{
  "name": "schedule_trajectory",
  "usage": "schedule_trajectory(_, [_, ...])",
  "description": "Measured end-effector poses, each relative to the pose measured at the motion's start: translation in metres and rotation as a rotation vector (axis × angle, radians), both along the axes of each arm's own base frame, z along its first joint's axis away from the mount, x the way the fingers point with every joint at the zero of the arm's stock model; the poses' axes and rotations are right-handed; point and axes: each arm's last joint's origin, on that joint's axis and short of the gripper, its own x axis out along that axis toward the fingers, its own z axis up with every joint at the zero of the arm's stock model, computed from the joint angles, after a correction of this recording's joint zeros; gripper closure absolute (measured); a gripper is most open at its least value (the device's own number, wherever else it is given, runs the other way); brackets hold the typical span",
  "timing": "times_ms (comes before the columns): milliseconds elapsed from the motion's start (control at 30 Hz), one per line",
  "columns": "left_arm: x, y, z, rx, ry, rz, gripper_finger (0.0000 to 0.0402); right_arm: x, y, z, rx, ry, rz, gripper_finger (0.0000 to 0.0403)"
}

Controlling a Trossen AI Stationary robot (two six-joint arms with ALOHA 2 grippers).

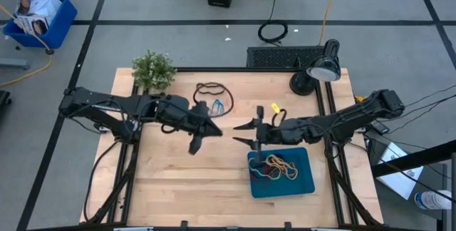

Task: Pick and place rubber bands into bin
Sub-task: Put the green rubber bands into the blue bin

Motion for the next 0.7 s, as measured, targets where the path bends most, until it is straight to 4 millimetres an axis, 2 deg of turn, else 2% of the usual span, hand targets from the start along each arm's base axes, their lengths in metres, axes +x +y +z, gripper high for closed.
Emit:
schedule_trajectory(233, [-0.001,-0.013,0.003,-0.007,-0.034,-0.051,0.0397,0.011,0.002,-0.005,0.029,-0.054,-0.002,0.0267])
schedule_trajectory(500, [0.000,-0.014,0.005,-0.010,-0.057,-0.054,0.0378,0.023,0.008,-0.013,0.076,-0.114,0.055,0.0266])
schedule_trajectory(700, [0.000,-0.014,0.005,-0.003,-0.057,-0.056,0.0394,0.026,0.008,-0.014,0.084,-0.129,0.058,0.0268])
